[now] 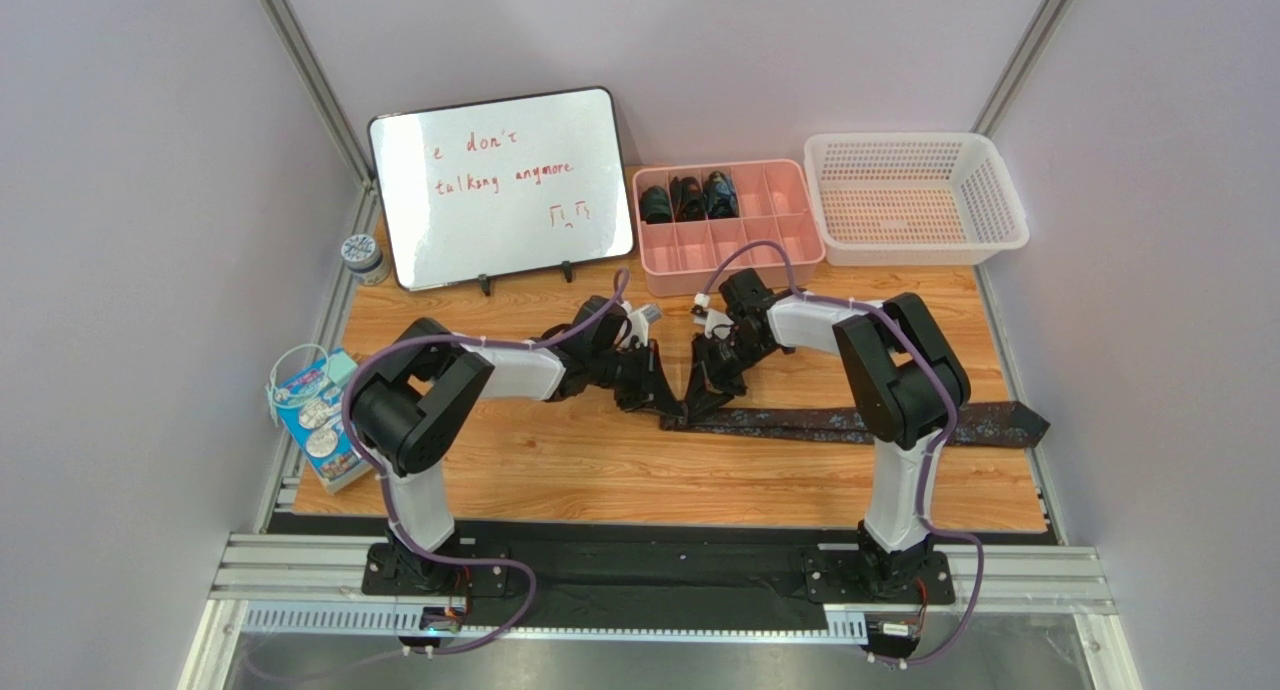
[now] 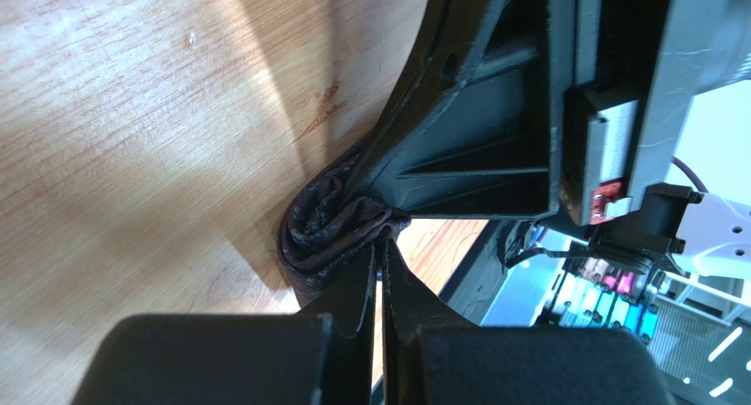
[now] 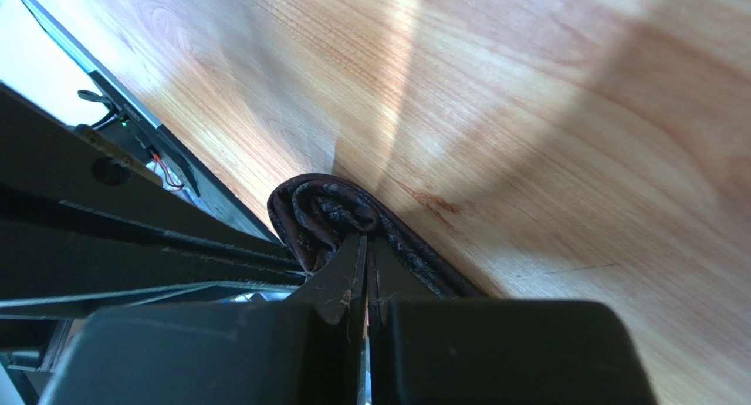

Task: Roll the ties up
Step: Roll the tie at the center of the board.

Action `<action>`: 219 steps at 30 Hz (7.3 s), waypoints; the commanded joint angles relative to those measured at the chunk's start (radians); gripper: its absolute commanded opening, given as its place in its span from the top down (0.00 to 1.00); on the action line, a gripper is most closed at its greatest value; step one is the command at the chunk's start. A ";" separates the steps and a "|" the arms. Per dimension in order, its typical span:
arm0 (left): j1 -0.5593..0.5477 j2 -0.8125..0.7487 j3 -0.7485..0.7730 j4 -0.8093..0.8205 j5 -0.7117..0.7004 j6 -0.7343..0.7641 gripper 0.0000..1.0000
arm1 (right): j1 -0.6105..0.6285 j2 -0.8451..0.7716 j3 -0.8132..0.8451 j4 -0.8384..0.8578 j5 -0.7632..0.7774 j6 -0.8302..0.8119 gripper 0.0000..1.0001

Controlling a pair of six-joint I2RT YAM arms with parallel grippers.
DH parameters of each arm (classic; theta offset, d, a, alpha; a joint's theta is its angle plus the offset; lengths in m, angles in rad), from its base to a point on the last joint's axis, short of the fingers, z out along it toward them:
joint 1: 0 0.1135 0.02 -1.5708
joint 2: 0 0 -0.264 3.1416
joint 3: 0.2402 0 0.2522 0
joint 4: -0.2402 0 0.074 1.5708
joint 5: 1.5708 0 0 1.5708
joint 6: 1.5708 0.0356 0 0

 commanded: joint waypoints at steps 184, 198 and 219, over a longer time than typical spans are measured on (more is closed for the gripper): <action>-0.270 -0.103 -0.378 0.613 -0.262 0.897 0.14 | -0.038 0.043 0.000 -0.228 0.202 -0.294 1.00; -0.280 0.066 -0.326 0.714 -0.225 0.969 0.58 | -0.032 0.095 0.009 -0.202 0.285 -0.264 1.00; -0.225 -0.098 -0.324 0.417 -0.258 0.992 0.26 | -0.033 0.064 0.035 -0.196 0.216 -0.291 1.00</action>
